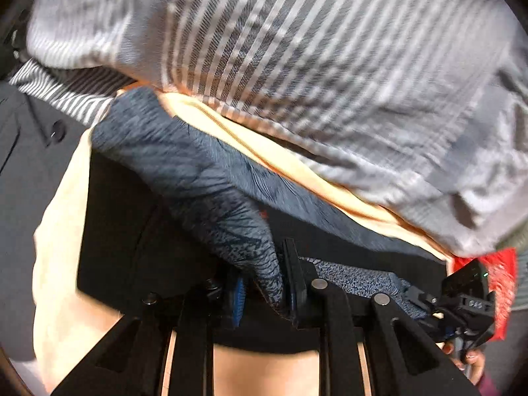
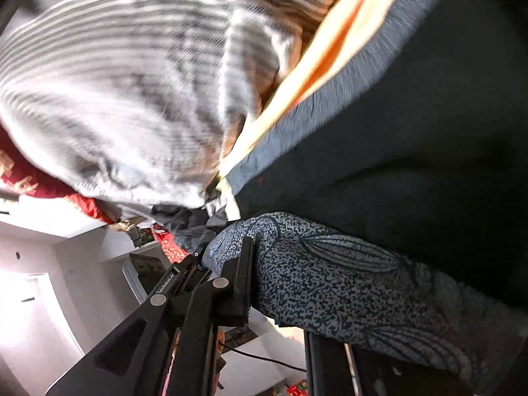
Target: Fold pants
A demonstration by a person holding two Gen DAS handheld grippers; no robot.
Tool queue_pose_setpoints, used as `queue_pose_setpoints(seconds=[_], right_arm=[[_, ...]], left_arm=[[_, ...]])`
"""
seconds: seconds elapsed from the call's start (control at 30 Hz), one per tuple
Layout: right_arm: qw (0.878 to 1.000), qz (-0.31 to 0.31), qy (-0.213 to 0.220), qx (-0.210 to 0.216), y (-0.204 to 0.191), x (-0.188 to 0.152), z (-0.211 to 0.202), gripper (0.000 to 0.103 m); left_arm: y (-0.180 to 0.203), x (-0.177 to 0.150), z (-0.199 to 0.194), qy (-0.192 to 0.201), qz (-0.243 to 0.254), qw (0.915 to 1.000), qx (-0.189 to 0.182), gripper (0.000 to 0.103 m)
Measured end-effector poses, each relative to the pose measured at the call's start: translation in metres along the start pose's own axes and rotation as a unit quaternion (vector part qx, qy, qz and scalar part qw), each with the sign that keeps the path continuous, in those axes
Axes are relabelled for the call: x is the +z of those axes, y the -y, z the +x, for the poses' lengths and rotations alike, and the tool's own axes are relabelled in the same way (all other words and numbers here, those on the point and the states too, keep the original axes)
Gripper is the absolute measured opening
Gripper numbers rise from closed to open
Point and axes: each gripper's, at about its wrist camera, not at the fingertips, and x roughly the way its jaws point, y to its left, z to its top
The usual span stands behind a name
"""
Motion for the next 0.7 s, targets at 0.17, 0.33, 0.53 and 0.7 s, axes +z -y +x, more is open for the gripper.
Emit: queue_pose_setpoints(seconds=[0.17, 0.33, 0.53, 0.7], right_arm=[[0.999, 0.006, -0.033, -0.043, 0.019, 0.063, 0.035, 0.012], [0.997, 0.015, -0.052, -0.053, 0.042, 0.089, 0.053, 0.012], [0.997, 0.014, -0.066, -0.045, 0.046, 0.094, 0.057, 0.012], [0.996, -0.001, -0.071, -0.053, 0.033, 0.093, 0.055, 0.049]], left_arm=[[0.0, 0.012, 0.043, -0.006, 0.001, 0.9989, 0.046, 0.024], [0.0, 0.015, 0.048, 0.0, -0.015, 0.9985, 0.054, 0.03], [0.015, 0.014, -0.012, 0.087, 0.011, 0.9939, 0.066, 0.081], [0.034, 0.004, -0.009, 0.049, 0.073, 0.9893, 0.116, 0.081]])
